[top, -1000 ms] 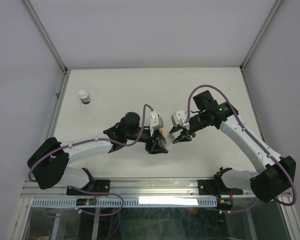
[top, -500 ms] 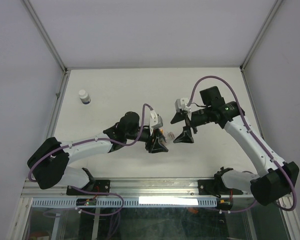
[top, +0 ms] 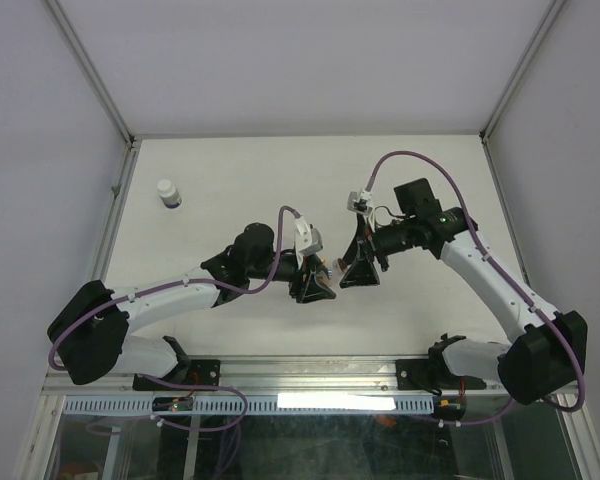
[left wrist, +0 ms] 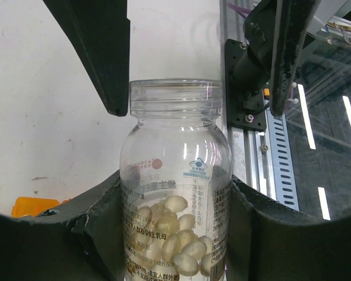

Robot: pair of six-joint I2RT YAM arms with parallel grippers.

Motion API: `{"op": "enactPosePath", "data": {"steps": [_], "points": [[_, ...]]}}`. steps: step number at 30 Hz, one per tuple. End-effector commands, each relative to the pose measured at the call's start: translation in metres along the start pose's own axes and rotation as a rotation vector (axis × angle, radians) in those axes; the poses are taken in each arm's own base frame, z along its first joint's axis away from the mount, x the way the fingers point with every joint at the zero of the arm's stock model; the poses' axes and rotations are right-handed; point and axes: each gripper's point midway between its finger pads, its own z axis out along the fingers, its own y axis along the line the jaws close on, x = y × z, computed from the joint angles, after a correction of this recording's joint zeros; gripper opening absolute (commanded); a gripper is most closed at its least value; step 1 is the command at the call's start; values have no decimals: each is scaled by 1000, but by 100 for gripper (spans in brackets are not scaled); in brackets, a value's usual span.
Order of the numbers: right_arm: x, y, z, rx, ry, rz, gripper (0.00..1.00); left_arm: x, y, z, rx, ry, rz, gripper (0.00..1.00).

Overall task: Sort the pills into containers
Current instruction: Unscrew the lid of the pill bottle.

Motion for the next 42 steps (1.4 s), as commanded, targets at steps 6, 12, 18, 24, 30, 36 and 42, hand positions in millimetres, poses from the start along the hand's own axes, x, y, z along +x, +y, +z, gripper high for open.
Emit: {"op": "enactPosePath", "data": {"steps": [6, 12, 18, 24, 30, 36, 42], "points": [[-18, 6, 8, -31, -29, 23, 64, -21, -1, -2, -12, -65, 52, 0], [-23, 9, 6, -36, -45, 4, 61, -20, -1, -2, -10, -63, 50, 0], [-23, 10, 6, -41, -49, -11, 43, -19, -1, -2, -7, -61, 48, 0], [-21, 14, 5, -74, -44, -114, 13, -18, -3, -2, 8, -57, 44, 0], [-22, 13, 3, -95, 11, -481, 0, -13, -6, 1, 37, -38, 35, 0], [-27, 8, 2, -82, 49, -808, 2, -10, -8, 3, 57, -27, 25, 0], [-27, 6, 1, -60, 87, -812, 44, -9, -7, 3, 55, -25, 25, 0]]}}
